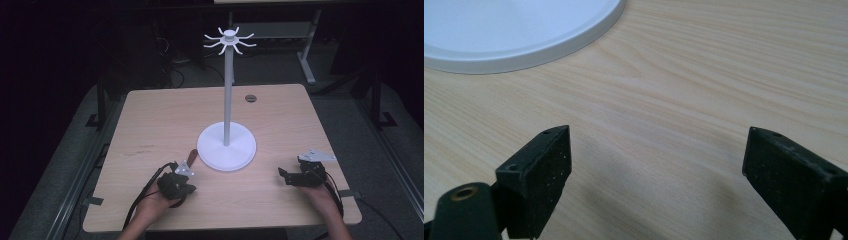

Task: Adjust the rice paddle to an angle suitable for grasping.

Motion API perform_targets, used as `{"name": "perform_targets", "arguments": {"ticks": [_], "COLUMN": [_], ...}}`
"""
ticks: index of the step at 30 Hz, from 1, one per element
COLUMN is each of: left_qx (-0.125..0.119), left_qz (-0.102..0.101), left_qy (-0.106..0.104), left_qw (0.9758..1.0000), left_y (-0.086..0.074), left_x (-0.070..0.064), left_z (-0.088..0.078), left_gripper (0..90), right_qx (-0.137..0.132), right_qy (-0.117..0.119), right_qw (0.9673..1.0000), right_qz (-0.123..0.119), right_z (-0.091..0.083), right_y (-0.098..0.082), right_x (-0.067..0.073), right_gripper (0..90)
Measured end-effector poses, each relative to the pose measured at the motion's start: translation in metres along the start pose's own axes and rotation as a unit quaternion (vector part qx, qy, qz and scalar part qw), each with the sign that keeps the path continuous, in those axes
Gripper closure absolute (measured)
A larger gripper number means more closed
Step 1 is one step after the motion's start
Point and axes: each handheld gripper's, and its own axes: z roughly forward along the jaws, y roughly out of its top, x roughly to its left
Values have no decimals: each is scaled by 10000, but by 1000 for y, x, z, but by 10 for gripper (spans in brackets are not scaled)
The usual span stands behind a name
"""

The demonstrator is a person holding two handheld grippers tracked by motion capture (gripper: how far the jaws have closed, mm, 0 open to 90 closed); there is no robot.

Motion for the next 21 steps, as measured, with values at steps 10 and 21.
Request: {"name": "perform_targets", "arguments": {"ticks": [10, 21], "left_qx": [5, 131], "left_qz": [-389, -631], "left_qy": [234, 416], "left_qw": [9990, 9971], "left_y": [-10, -21], "left_x": [20, 38], "left_z": [-9, -21], "left_gripper": [896, 896], "right_qx": [-17, -12], "right_qy": [-6, -5], "right_qw": [10000, 10000], "right_qz": [-22, -21], "right_z": [0, 0], "right_y": [0, 0], "right_x": [0, 0], "right_gripper": [120, 120]}}
